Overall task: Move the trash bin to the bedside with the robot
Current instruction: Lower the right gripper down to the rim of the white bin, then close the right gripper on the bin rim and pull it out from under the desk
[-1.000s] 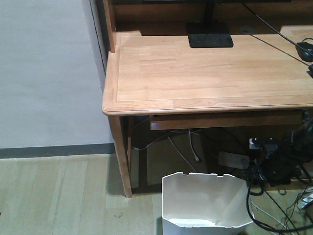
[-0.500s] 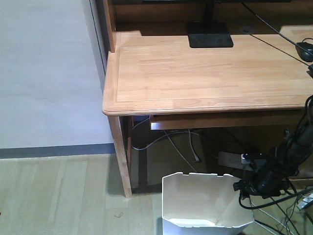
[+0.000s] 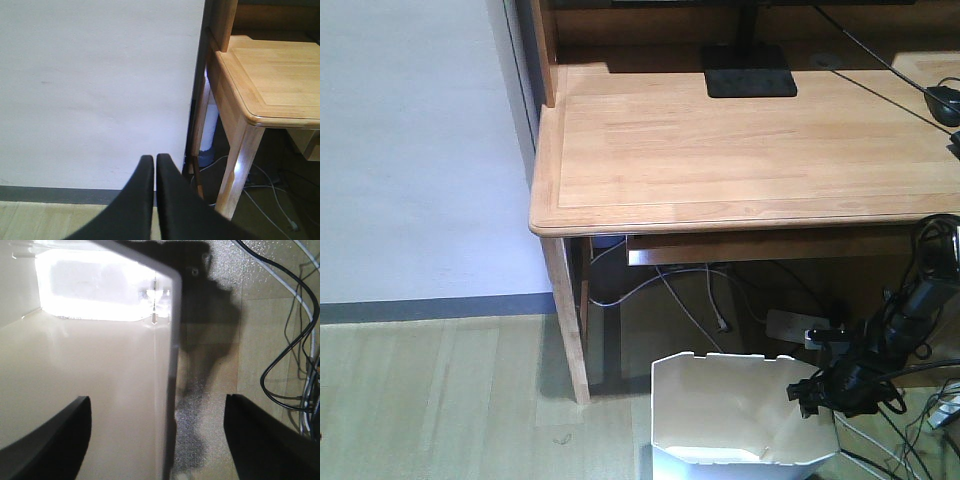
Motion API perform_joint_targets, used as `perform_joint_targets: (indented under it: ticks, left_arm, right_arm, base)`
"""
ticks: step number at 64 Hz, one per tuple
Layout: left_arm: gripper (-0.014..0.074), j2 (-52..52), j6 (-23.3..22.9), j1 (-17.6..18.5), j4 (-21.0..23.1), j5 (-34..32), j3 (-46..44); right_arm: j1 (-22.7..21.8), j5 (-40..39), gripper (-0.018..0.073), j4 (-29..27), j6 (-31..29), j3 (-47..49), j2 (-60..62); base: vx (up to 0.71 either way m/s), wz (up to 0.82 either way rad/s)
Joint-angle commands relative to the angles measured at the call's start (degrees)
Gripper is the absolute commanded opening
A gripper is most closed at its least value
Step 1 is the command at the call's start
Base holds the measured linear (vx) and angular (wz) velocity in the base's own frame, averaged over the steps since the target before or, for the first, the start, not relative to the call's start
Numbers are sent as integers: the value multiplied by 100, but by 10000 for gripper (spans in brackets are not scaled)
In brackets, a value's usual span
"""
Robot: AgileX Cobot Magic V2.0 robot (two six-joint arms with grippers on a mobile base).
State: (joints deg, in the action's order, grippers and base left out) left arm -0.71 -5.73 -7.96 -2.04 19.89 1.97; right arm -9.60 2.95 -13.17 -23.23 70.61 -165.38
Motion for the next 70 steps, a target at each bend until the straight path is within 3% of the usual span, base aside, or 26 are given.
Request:
perform_joint_targets:
  ticks: [1,11,18,24,32,42,56,65,70]
  left_arm:
    - [-6,-81,-25,17,13,-376,19]
    - [-6,-81,-25,17,13,-376,19]
    - [-6,-81,-25,17,13,-376,19]
    - [-6,-81,-25,17,13,-376,19]
    - [-6,-81,-25,17,13,-376,19]
    - [-6,-81,-25,17,13,-376,19]
    - [-6,-81,-25,17,13,-376,19]
    - [-6,-81,-25,17,13,-376,19]
    - [-6,-81,-25,17,13,-376,19]
  right_arm:
    - [-54,158,536,-29,-44,260,89]
    - [-54,455,515,-44,-44,710,-245]
    - [-54,761,447,-104,-44,1054,-444]
    - [-54,998,293,-226,-56,1222,-522]
    - [-54,1031,-16,-411,-152,1216,-443]
    - [-54,854,-12,-871,-600,980,-150]
    - [-54,291,-4,-1977,-2009,208,543]
    - [-54,908,-4,-2687,-3292,85,848]
    - [-73,1400,-4,-3371,-4013,85,1021]
  base:
    - [0,0]
    - [0,0]
    - [0,0]
    - [0,0]
    - [0,0]
    - [0,0]
    - [0,0]
    - [0,0]
    - [0,0]
